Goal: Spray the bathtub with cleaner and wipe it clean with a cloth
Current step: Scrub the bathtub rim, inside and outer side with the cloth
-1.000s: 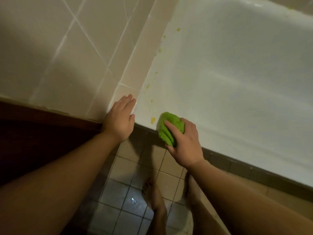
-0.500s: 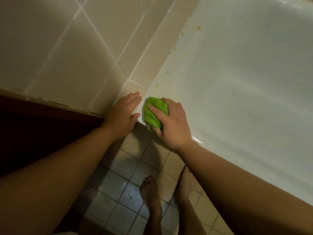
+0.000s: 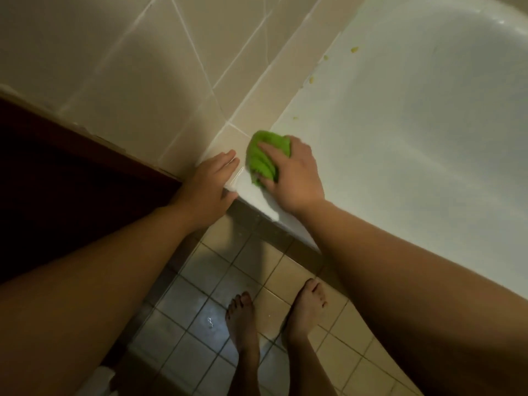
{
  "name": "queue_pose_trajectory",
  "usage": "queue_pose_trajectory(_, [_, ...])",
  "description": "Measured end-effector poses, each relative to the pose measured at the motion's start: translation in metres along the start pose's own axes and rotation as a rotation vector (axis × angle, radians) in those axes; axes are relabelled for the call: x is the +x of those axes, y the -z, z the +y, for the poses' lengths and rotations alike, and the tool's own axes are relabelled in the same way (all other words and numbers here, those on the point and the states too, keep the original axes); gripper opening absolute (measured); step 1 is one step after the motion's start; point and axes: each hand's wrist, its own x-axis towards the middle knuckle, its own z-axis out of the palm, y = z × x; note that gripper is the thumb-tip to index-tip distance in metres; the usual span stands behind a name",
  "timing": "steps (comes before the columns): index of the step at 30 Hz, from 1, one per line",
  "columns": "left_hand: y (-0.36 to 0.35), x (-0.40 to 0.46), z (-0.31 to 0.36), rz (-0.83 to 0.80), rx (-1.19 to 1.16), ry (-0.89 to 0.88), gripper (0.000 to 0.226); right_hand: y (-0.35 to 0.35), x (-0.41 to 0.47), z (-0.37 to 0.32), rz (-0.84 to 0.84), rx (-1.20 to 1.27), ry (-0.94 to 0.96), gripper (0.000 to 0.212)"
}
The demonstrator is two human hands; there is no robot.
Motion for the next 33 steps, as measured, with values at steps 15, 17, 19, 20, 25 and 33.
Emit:
queue_pose_trajectory(15, [-0.005,-0.002,0.001,-0.004,-0.055,-0.003,0.066,0.006,0.0,0.003,-0.04,-0.048,-0.073,0.067])
queue_pose_trajectory(17, [-0.003,0.004,0.0,-0.015,-0.08,0.016,0.065,0.005,0.003,0.002,-0.008,-0.022,-0.124,0.064])
queue_pose_trajectory(19, [0.0,0.009,-0.001,-0.035,-0.098,0.027,0.065,0.009,-0.017,-0.002,-0.04,-0.002,-0.061,0.064])
queue_pose_trajectory(20, [0.001,0.01,-0.001,-0.047,-0.101,0.032,0.066,0.011,-0.032,-0.001,-0.065,-0.001,-0.015,0.065])
queue_pose_trajectory(25, [0.006,0.013,-0.001,-0.123,-0.111,0.041,0.071,0.015,-0.049,0.017,0.025,0.09,-0.194,0.061])
queue_pose_trajectory(33, [-0.003,0.012,-0.006,-0.046,-0.129,-0.013,0.075,0.011,0.027,0.011,0.041,0.061,-0.19,0.061])
